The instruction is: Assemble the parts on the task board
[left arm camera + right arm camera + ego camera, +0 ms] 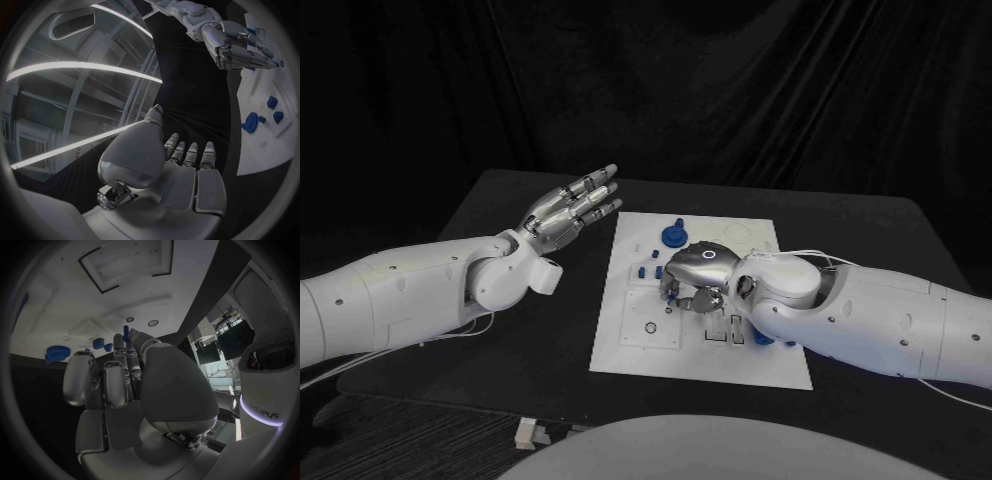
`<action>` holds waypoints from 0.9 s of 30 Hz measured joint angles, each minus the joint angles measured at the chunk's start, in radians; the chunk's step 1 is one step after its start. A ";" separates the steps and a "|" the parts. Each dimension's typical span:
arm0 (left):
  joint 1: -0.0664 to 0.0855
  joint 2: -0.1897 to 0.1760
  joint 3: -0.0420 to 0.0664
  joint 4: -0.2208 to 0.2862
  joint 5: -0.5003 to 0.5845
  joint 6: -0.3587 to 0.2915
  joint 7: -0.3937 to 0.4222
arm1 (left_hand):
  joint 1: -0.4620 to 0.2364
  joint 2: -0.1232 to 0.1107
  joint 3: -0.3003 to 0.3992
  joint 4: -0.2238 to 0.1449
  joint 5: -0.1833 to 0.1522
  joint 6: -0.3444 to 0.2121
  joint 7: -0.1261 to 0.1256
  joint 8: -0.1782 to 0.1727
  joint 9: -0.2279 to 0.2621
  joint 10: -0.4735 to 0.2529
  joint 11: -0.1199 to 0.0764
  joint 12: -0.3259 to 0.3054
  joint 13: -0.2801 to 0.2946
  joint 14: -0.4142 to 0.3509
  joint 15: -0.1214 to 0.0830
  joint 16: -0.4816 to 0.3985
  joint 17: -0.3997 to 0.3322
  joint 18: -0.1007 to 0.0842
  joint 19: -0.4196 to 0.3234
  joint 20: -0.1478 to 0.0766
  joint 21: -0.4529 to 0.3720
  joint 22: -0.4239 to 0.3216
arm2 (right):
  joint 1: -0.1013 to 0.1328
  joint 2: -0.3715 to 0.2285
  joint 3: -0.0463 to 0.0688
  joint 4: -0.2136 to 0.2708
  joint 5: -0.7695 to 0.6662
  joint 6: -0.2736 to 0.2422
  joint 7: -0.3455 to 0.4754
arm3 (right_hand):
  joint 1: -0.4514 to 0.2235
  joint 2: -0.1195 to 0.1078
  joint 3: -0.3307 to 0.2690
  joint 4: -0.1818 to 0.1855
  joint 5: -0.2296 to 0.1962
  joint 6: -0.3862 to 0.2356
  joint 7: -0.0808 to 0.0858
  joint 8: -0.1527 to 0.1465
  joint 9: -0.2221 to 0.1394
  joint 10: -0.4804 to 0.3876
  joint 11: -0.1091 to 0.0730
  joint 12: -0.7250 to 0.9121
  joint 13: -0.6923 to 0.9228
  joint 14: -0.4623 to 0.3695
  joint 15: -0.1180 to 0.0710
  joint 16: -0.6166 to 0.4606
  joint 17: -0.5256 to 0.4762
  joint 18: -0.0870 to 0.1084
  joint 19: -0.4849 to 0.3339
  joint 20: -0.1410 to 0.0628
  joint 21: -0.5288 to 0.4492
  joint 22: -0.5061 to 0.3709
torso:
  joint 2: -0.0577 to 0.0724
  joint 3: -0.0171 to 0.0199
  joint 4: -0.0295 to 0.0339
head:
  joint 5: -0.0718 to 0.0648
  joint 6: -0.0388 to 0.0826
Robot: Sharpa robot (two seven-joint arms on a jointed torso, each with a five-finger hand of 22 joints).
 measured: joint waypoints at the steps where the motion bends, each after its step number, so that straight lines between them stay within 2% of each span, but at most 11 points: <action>1: -0.001 0.000 0.000 0.000 0.000 0.001 0.000 | 0.000 0.000 0.000 0.000 0.000 0.000 0.000 0.000 0.000 0.000 0.000 0.000 0.000 0.000 0.000 0.000 0.000 0.000 0.000 0.000 0.000 0.000 | -0.001 0.001 0.000 -0.001 0.000 0.000 0.000 | 0.000 0.000 0.001 -0.001 0.000 0.000 0.000 0.000 0.000 0.000 0.000 -0.001 0.000 0.000 0.000 0.000 0.000 0.000 0.000 0.000 0.000 0.000 | 0.000 0.0000 0.0001 | 0.001 0.000; 27: -0.009 0.007 0.000 -0.011 0.000 0.010 -0.001 | 0.000 0.000 0.000 0.000 0.004 0.004 0.004 0.000 0.000 0.000 0.000 0.000 0.000 0.000 0.000 0.000 0.001 0.000 0.000 0.000 0.000 0.000 | -0.020 0.006 0.000 -0.004 0.000 0.000 0.000 | 0.000 0.000 0.004 -0.004 0.002 -0.007 0.007 -0.005 -0.002 0.000 0.000 0.000 0.002 0.000 0.000 0.000 0.000 0.000 0.000 0.000 0.000 0.001 | 0.000 -0.0001 0.0000 | -0.001 0.000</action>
